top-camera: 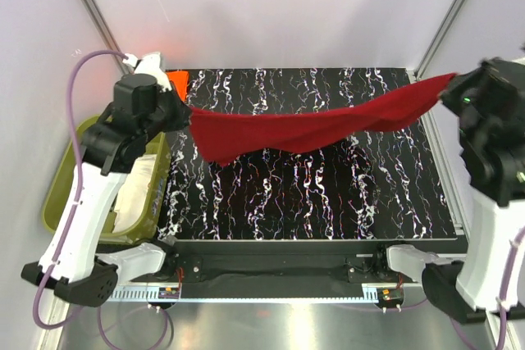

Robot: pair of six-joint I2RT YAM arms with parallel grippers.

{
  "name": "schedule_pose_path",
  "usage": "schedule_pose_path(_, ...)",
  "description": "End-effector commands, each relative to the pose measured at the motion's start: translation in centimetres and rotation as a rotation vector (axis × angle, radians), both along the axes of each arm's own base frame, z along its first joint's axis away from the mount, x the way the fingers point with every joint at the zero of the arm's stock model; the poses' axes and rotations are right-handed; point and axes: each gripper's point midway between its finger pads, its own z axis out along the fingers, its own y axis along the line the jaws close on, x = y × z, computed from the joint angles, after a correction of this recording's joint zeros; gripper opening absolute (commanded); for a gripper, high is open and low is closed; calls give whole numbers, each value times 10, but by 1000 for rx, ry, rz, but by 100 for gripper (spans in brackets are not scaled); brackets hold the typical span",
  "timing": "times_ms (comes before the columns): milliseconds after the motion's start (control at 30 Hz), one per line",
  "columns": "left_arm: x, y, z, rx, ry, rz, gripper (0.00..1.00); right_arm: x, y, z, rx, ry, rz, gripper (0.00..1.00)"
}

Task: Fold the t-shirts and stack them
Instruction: Flatten the tshirt out

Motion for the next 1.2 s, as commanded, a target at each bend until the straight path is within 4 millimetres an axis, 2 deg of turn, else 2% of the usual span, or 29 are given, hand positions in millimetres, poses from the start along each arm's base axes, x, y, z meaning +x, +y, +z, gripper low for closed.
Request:
schedule_pose_path(0, -33, 6, 59, -34, -194, -78, 0, -56, -15, 92, -92, -332, -32, 0)
schedule_pose_path(33, -41, 5, 72, -49, -238, -103, 0, -76, -13, 108, -104, -405, -11, 0)
schedule_pose_path(67, -56, 10, 86, -52, -296, -120, 0, -86, -12, 122, -133, -459, 0, 0)
schedule_pose_path(133, -75, 13, 109, -73, -374, -150, 0, -105, -4, 140, -166, -534, 58, 0)
schedule_pose_path(200, -98, 15, 128, -100, -453, -192, 0, -117, 4, 150, -186, -570, 108, 0)
schedule_pose_path(267, -118, 16, 145, -132, -521, -225, 0, -140, 12, 163, -211, -634, 160, 0)
schedule_pose_path(333, -129, 17, 154, -146, -560, -247, 0, -162, 18, 173, -227, -692, 195, 0)
schedule_pose_path(433, -140, 20, 165, -161, -607, -252, 0, -172, 23, 181, -235, -717, 230, 0)
schedule_pose_path(500, -136, 20, 164, -153, -611, -246, 0, -161, 28, 180, -233, -703, 255, 0)
schedule_pose_path(533, -129, 19, 160, -145, -602, -236, 0, -140, 32, 173, -230, -672, 274, 0)
schedule_pose_path(567, -119, 17, 154, -135, -581, -226, 0, -128, 35, 169, -228, -656, 282, 0)
schedule_pose_path(600, -112, 15, 155, -136, -590, -218, 0, -100, 36, 149, -223, -591, 284, 0)
schedule_pose_path(633, -98, 11, 138, -122, -551, -211, 0, -89, 35, 151, -223, -606, 272, 0)
schedule_pose_path(667, -88, 9, 136, -119, -551, -196, 0, -75, 35, 143, -220, -582, 270, 0)
schedule_pose_path(700, -75, 5, 123, -101, -517, -193, 0, -45, 35, 123, -221, -515, 261, 0)
schedule_pose_path(767, -41, 3, 101, -39, -451, -145, 0, -11, 30, 112, -250, -483, 228, 0)
schedule_pose_path(800, -28, 2, 95, -19, -434, -126, 0, 23, 30, 95, -262, -422, 223, 0)
schedule_pose_path(833, -1, -1, 74, 46, -380, -103, 0, 49, 26, 80, -285, -381, 198, 0)
schedule_pose_path(867, 17, -3, 73, 64, -398, -83, 0, 68, 26, 70, -289, -353, 194, 0)
schedule_pose_path(900, 34, -3, 57, 99, -372, -69, 0, 106, 30, 50, -298, -313, 210, 0)
schedule_pose_path(933, 61, -7, 34, 147, -319, -65, 0, 125, 28, 39, -293, -293, 211, 0)
schedule_pose_path(967, 79, -1, 24, 171, -300, -37, 0, 145, 30, 27, -286, -273, 228, 0)
schedule_pose_path(1000, 98, -1, 19, 183, -305, -22, 0, 180, 32, -2, -281, -211, 245, 0)
schedule_pose_path(1033, 128, -2, -15, 218, -229, -22, 0, 199, 32, -12, -283, -203, 246, 0)
schedule_pose_path(1067, 146, 7, -30, 234, -198, 3, 0, 216, 27, -26, -280, -177, 239, 0)
schedule_pose_path(1100, 163, 8, -32, 243, -199, 11, 0, 247, 29, -54, -272, -121, 257, 0)
schedule_pose_path(1133, 188, 9, -68, 287, -123, 19, 0, 261, 28, -64, -272, -104, 260, 0)
schedule_pose_path(1167, 202, 13, -79, 305, -108, 32, 0, 275, 24, -75, -273, -92, 255, 0)
